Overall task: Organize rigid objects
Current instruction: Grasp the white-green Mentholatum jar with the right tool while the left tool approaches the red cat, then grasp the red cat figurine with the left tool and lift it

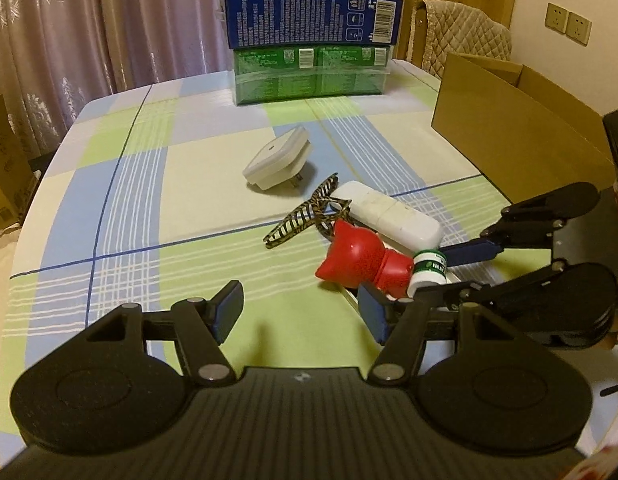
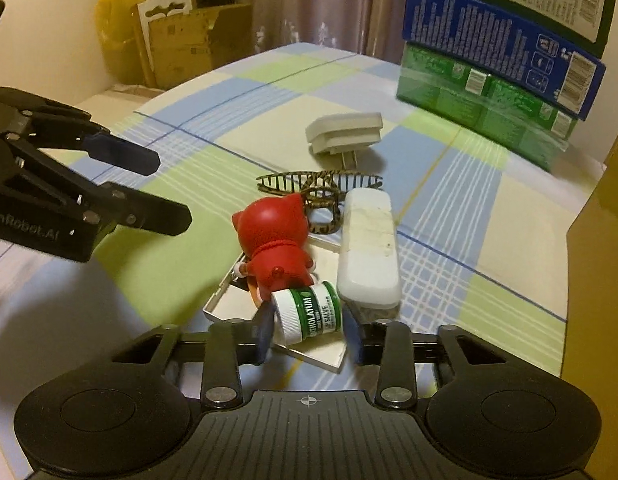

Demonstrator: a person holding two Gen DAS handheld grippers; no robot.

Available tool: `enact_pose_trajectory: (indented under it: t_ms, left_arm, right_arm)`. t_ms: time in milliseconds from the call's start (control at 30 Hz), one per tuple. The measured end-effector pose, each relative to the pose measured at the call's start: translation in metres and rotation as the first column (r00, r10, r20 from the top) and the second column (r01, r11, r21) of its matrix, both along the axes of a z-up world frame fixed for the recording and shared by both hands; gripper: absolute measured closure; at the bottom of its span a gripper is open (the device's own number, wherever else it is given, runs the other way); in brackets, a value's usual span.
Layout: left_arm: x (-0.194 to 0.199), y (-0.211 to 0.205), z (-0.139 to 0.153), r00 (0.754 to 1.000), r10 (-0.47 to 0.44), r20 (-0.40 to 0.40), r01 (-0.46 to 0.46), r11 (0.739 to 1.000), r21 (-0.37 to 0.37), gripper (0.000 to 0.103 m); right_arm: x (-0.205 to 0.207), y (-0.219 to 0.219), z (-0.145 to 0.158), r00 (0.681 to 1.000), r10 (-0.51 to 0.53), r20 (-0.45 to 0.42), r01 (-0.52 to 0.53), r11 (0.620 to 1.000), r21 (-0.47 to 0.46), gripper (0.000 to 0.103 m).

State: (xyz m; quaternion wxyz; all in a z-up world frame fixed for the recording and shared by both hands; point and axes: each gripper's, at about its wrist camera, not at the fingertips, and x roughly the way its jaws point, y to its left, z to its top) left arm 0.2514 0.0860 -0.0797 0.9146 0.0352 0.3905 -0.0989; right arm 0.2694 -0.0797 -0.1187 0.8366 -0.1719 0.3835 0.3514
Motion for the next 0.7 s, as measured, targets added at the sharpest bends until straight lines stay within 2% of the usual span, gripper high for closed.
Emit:
enact_pose_trajectory:
  t_ms: [300,367,467,700]
  left_arm:
    - [0.001,0.003,-0.003,1.000,0.007,-0.017,-0.007,0.999,-0.033,0.041]
    - [0.002,0.000,-0.003,1.000,-0.012,-0.013,0.012,0.999,-0.040,0.039]
    - [0.001,-0.009,-0.004,0.998,-0.067,0.003,0.067,0.997,-0.030,0.028]
    - [0.010,-0.033,-0.015,0.981,-0.188,0.045,0.186,0.982,0.030,0.026]
  right_arm:
    - [0.000,-0.009,0.015,0.998,-0.065,-0.017,0.066,0.997,0.038,0.075]
    - [-0.001,-0.012,0.021,0.996,-0.085,-0.013,0.086,0.995,0.055,0.075]
    - [-0.003,-0.018,0.032,0.993,-0.115,-0.005,0.115,0.989,0.091,0.075]
    - [0.004,-0.035,0.048,0.979,-0.204,0.006,0.202,0.971,0.128,0.075]
